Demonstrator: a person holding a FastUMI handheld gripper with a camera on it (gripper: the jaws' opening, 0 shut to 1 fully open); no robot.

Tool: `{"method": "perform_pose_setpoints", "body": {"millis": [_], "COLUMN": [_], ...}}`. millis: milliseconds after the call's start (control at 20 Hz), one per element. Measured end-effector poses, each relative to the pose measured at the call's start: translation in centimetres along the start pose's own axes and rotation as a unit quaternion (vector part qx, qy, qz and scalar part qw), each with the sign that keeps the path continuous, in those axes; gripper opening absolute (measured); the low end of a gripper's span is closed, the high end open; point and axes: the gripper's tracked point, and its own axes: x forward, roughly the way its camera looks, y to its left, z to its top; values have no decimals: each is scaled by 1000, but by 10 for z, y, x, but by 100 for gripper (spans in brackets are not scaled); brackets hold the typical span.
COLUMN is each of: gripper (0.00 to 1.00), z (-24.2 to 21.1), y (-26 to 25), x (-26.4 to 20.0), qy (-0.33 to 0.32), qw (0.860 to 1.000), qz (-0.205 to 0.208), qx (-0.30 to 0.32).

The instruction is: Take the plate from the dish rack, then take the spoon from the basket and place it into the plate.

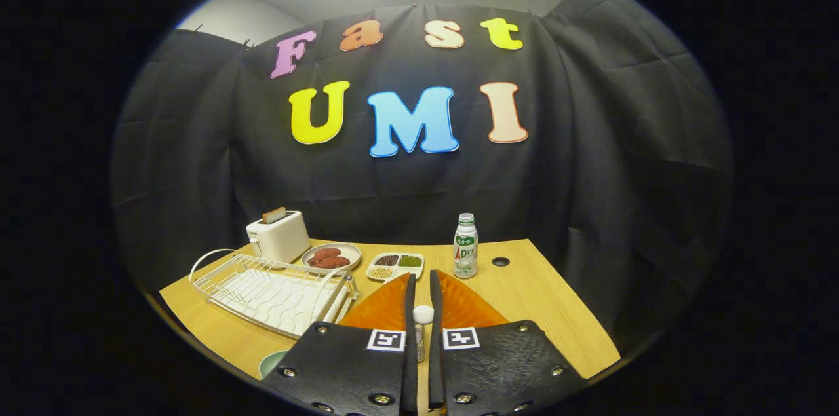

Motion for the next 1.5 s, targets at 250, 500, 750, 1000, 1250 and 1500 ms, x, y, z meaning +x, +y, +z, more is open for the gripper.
{"method": "perform_pose_setpoints", "body": {"millis": [250,500,750,1000,1250,1500], "gripper": [6,7,6,6,6,6], "z": [7,-11,-29,-44,-67,-86], "y": [14,44,78,103,121,148], "x": [-33,-48,-55,-60,-57,-46], "qy": [12,43,66,84,113,127], "qw": [1000,998,996,994,990,983], "qz": [0,20,39,58,71,100], "qx": [-21,-37,-37,-48,-52,-84]}}
